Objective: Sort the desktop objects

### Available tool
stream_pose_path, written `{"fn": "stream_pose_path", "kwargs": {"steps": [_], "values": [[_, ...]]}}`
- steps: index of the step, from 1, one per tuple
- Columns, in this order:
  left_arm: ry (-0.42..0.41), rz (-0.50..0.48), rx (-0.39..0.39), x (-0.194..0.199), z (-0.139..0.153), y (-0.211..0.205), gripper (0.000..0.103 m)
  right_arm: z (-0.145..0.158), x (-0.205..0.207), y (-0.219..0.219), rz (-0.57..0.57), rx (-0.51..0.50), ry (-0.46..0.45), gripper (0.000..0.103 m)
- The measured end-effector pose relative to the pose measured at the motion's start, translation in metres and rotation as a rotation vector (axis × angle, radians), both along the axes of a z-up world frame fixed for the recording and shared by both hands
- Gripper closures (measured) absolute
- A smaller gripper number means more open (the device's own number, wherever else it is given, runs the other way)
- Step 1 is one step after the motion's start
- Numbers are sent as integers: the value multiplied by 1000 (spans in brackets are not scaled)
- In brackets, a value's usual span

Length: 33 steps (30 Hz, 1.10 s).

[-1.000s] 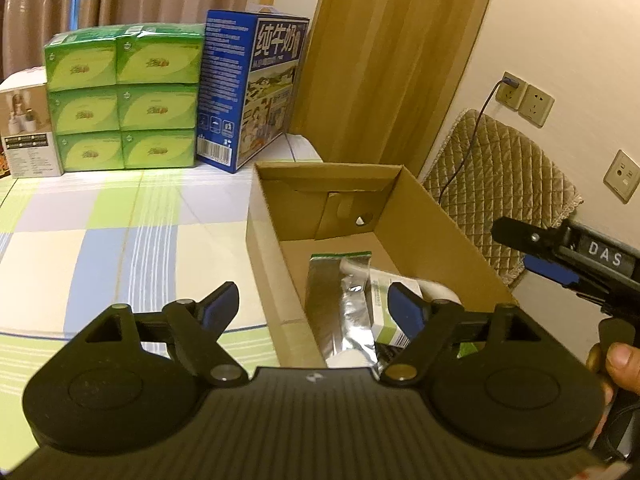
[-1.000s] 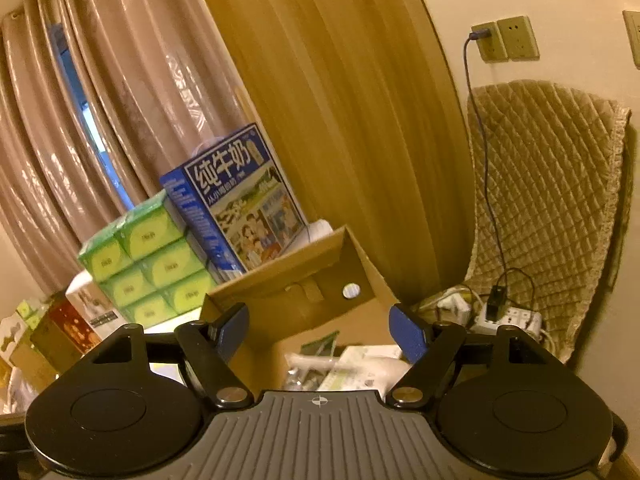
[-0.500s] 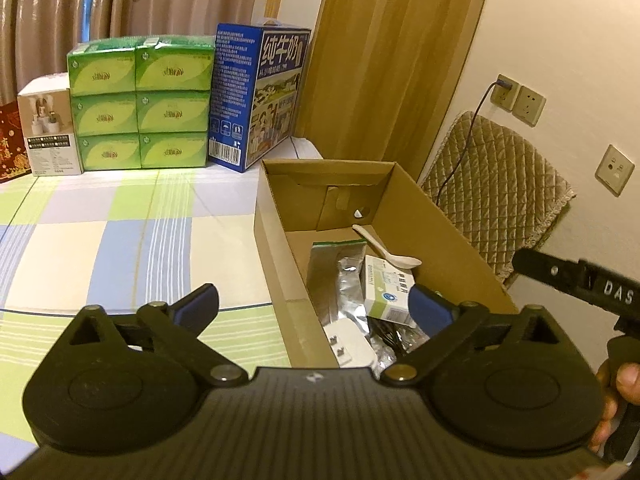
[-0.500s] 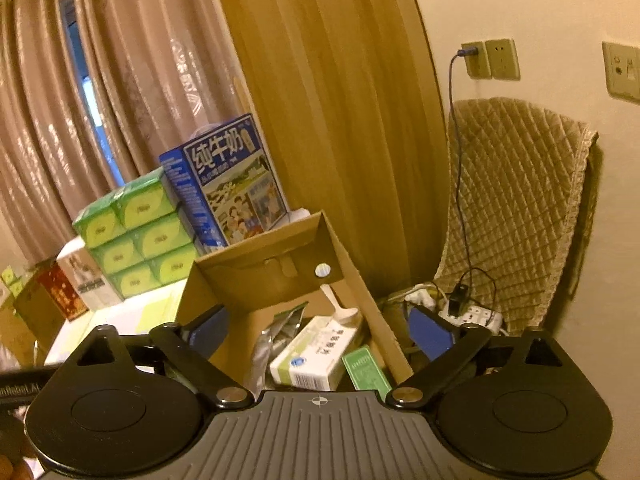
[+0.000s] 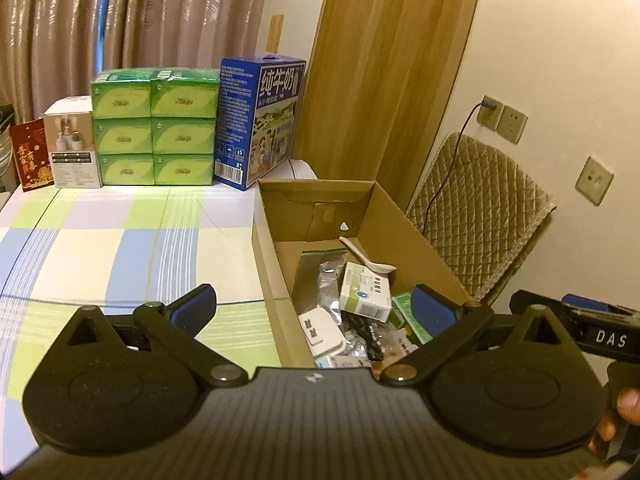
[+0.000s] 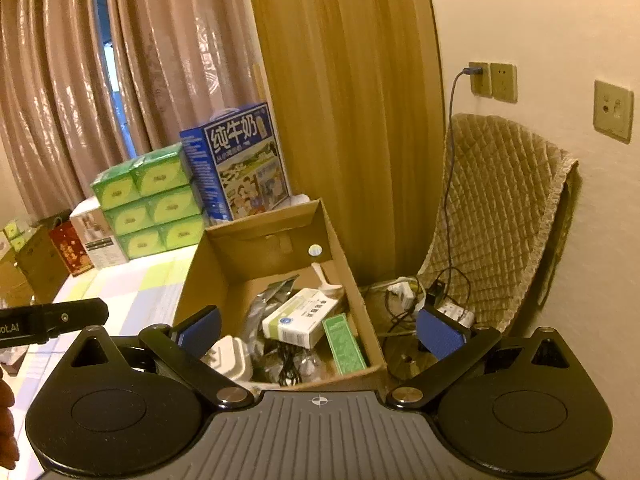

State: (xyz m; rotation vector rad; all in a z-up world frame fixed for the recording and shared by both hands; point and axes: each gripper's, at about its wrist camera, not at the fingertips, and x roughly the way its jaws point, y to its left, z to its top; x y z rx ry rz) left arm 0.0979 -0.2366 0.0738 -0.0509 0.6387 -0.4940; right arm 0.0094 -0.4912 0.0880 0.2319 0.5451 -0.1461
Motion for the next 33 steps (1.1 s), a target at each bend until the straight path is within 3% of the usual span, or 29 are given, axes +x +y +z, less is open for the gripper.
{"fn": "stream_pose_path", "kwargs": {"steps": [7,16,33], "values": [[28,21,-15,-33,5,11,1,11,-34,5,14,-17,13,2],[43,15,22,-74,14,23,2,22,-68,19,40,-29,18,2],[-19,-2,50,-144,41,36,1,34,-122,35,68,-16,-21,2]]}}
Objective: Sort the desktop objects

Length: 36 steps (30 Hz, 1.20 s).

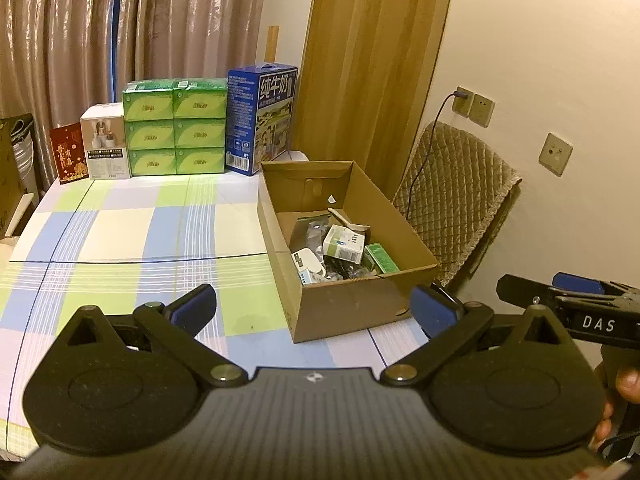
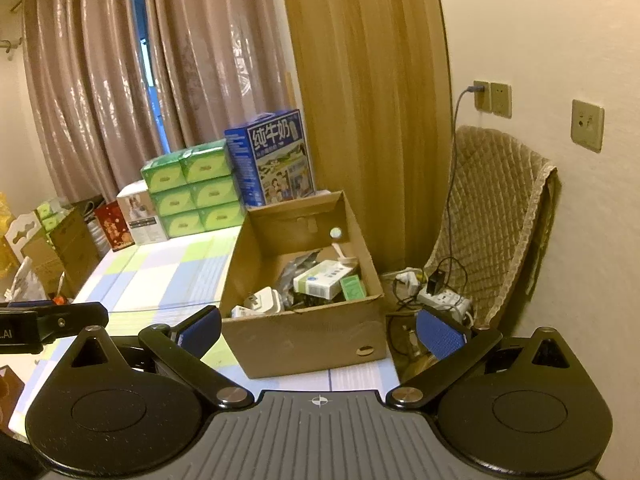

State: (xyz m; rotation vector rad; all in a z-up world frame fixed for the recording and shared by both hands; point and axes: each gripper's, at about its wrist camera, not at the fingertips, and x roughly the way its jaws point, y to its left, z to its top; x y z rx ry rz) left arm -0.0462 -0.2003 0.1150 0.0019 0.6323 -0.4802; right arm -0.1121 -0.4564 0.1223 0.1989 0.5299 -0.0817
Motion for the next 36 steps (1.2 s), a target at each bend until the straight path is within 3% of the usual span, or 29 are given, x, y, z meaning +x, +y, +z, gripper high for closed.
{"fn": "stream_pose_path", "kwargs": {"steps": [36], "values": [[11,-5,-102,-15,6,33,1,19,-22,42,21,-116,46,2]]}}
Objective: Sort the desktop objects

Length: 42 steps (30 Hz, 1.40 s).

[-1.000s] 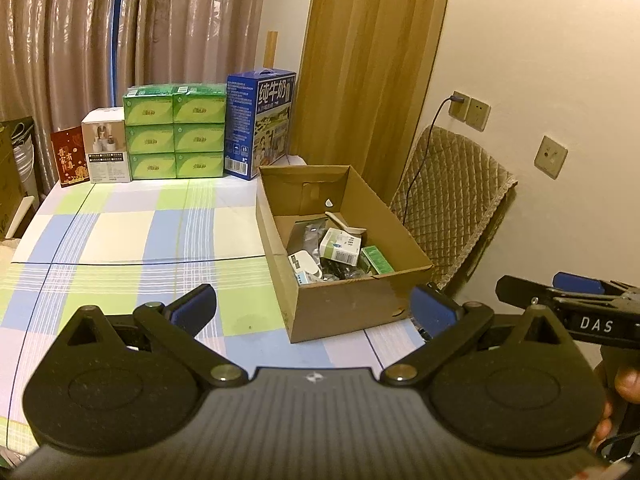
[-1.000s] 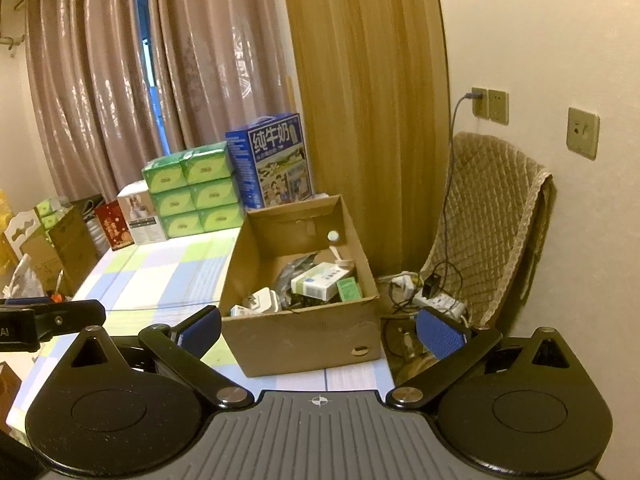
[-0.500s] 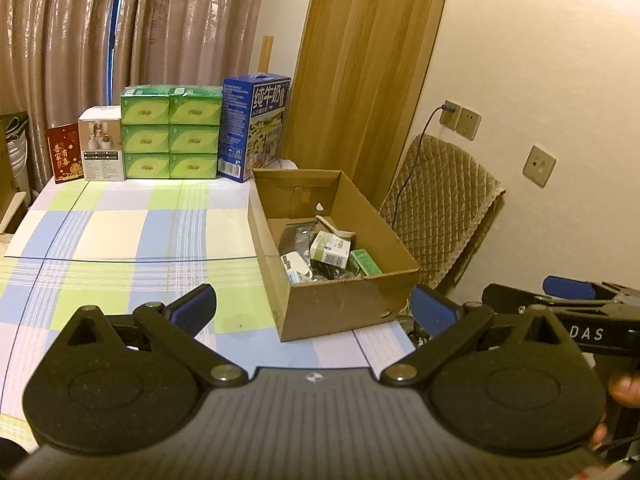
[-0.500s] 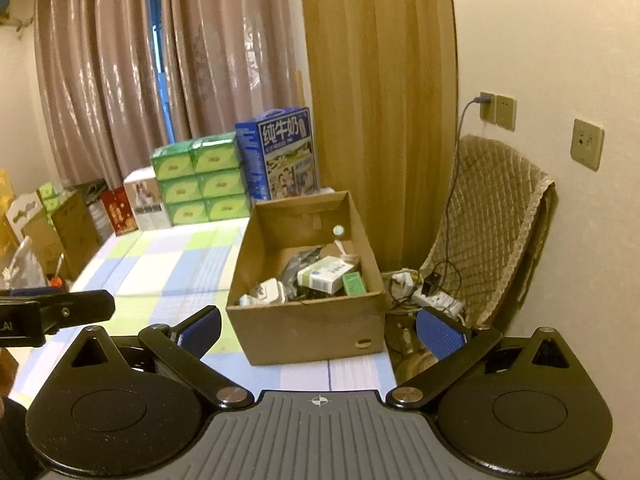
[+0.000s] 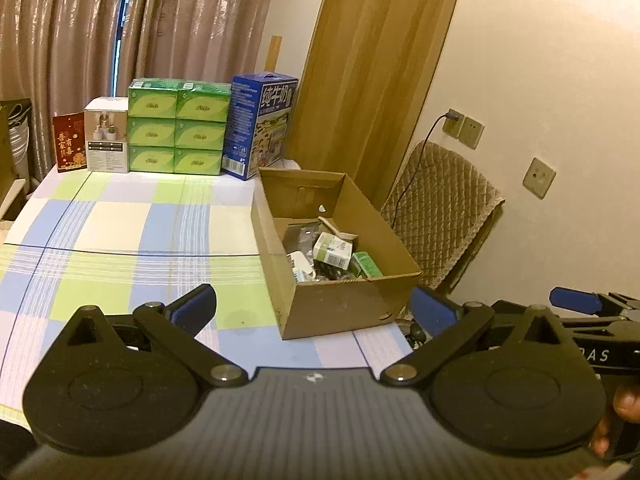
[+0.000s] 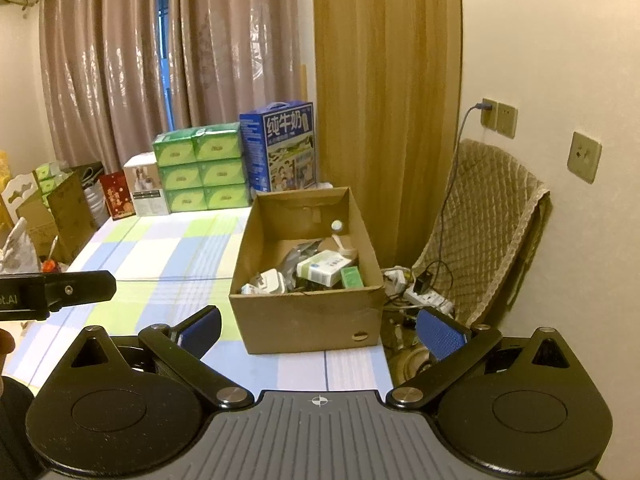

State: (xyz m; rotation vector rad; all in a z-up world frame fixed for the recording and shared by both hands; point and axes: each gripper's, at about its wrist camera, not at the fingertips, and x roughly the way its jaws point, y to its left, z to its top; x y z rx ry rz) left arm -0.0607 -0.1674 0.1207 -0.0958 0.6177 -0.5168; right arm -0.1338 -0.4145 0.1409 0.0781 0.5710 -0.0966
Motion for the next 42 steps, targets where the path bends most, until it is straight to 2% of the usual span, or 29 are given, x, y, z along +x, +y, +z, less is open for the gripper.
{"fn": "stream_pose_path", "kwargs": {"steps": [12,20,30,42], "values": [[15,-6,6,3,-3,-8,1,1,8,-3,17,15,-10,2],[2,41,73,6,-2,-16,1,-7,17,-5,46,19,-5,2],[31,26,74,9,-1,-25,1,-10,24,-11,43,30,-7,2],[34,25,84,32,-12,-31,1,-25,46,-15,31,34,41,2]]}}
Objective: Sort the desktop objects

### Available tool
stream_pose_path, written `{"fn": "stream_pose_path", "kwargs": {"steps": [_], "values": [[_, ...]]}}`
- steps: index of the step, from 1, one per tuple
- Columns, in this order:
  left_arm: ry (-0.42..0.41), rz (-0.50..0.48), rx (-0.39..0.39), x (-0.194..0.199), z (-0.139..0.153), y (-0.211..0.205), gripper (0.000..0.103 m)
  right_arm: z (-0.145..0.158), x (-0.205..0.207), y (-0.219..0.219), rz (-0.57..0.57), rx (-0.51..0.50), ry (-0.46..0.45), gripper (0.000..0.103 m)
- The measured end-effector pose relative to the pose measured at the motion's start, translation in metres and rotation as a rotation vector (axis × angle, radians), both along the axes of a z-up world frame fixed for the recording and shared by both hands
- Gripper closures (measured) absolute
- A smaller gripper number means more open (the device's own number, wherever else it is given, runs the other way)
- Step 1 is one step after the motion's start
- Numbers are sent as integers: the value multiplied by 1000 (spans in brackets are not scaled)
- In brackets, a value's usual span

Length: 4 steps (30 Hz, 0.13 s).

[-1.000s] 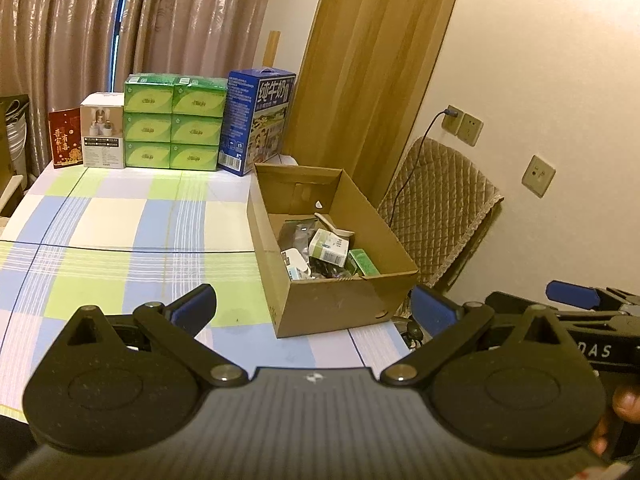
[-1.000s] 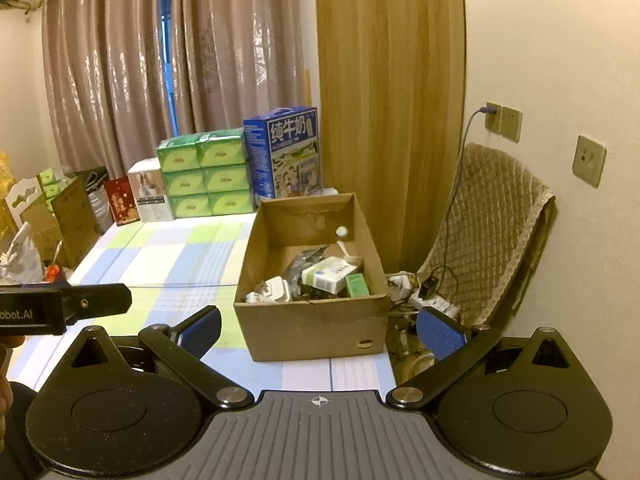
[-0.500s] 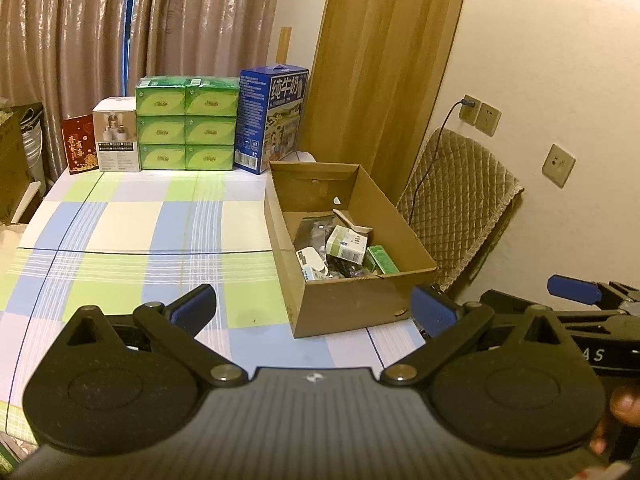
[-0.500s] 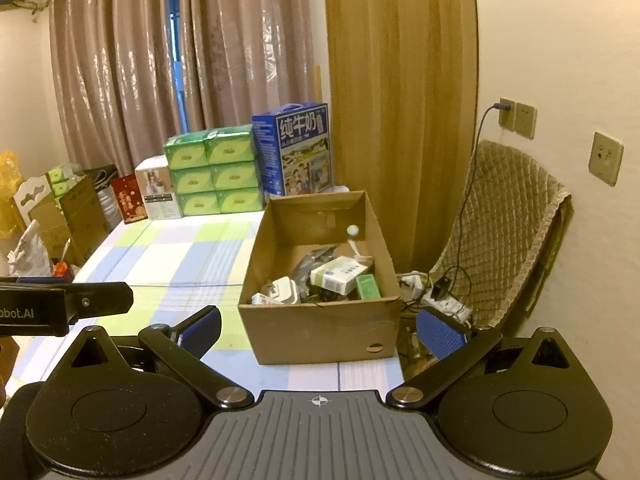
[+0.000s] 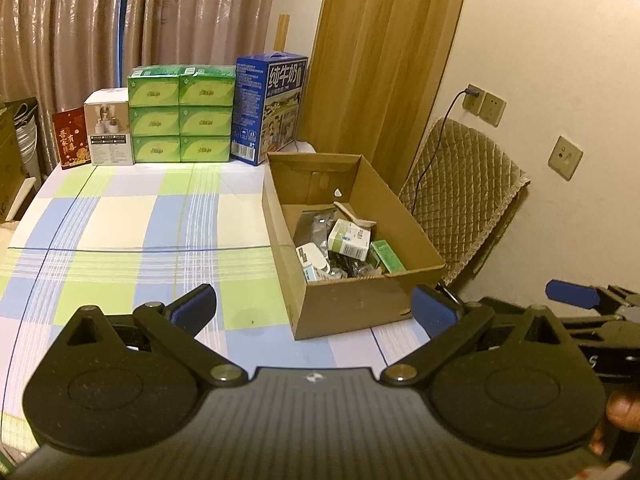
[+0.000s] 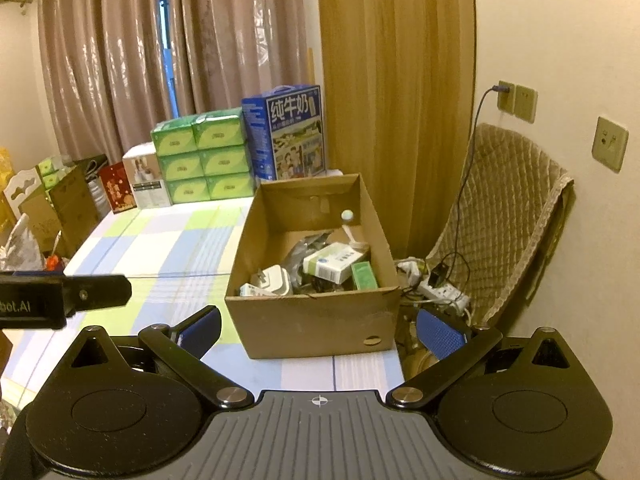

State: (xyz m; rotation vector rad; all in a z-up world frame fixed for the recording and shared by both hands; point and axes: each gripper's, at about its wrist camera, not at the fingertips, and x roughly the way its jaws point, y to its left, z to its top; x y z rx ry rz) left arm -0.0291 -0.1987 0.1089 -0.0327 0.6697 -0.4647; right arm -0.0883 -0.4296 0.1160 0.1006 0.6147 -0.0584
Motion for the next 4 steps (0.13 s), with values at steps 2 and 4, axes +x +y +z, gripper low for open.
{"fn": "stream_pose_path", "kwargs": {"steps": [2,4], "values": [[-7,1,-3,3,-1,0,1,-3,3,0,-2,2,5,2],[-3,0,0,6,-3,0,1,-6,5,0,-1,3,11,2]]}}
